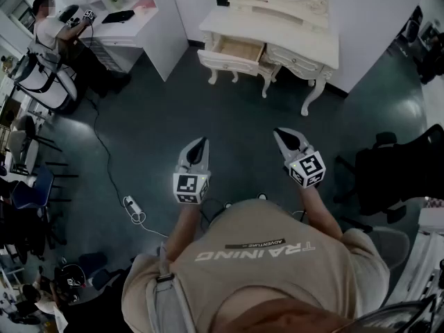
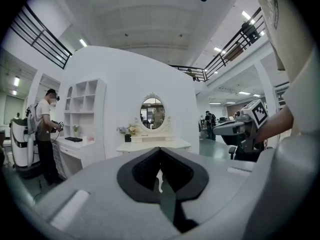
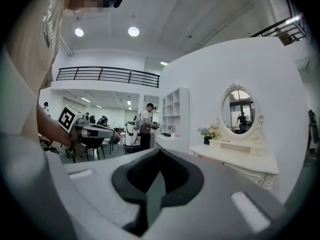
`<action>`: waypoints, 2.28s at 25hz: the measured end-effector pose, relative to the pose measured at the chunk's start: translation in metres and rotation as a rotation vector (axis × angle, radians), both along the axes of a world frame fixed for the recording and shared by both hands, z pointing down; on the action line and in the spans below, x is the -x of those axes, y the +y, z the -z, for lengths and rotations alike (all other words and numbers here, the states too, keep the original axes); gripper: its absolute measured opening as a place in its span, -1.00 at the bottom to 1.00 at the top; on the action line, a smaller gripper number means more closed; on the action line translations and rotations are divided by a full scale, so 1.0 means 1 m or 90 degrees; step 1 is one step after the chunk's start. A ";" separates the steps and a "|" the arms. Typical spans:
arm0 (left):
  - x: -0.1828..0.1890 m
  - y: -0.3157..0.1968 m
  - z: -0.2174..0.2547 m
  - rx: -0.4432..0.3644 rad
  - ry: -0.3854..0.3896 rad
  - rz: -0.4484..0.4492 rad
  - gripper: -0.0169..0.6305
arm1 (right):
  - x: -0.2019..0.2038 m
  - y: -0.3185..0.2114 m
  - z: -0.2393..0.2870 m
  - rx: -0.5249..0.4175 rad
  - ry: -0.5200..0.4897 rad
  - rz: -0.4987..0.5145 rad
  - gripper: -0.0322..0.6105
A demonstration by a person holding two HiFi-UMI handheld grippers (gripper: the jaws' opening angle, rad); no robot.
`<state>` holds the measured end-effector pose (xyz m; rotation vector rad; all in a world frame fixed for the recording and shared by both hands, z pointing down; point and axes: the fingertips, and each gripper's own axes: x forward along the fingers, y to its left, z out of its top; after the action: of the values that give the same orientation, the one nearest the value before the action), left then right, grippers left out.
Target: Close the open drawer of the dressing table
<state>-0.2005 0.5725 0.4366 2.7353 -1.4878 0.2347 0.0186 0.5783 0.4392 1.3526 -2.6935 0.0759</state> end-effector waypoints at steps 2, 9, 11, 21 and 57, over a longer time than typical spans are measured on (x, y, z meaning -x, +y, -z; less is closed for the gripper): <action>-0.004 -0.010 -0.001 -0.003 -0.002 -0.008 -0.93 | 0.003 -0.010 0.000 -0.002 0.004 0.004 -0.89; 0.002 -0.024 -0.028 0.013 0.007 -0.033 -0.93 | 0.010 -0.026 -0.021 0.001 0.008 -0.022 -0.89; 0.011 -0.027 -0.049 0.041 0.016 -0.036 -0.93 | 0.012 -0.029 -0.033 0.013 0.005 -0.040 -0.89; 0.004 -0.065 -0.093 0.097 0.014 -0.029 -0.93 | -0.003 -0.068 -0.074 0.059 -0.013 -0.057 -0.89; -0.009 -0.377 -0.100 0.131 0.015 0.012 -0.93 | -0.006 -0.400 -0.096 0.085 -0.051 -0.020 -0.89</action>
<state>-0.1911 0.1959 0.5368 2.5529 -1.3966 0.3334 0.0241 0.1781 0.5349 1.3805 -2.6761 0.3140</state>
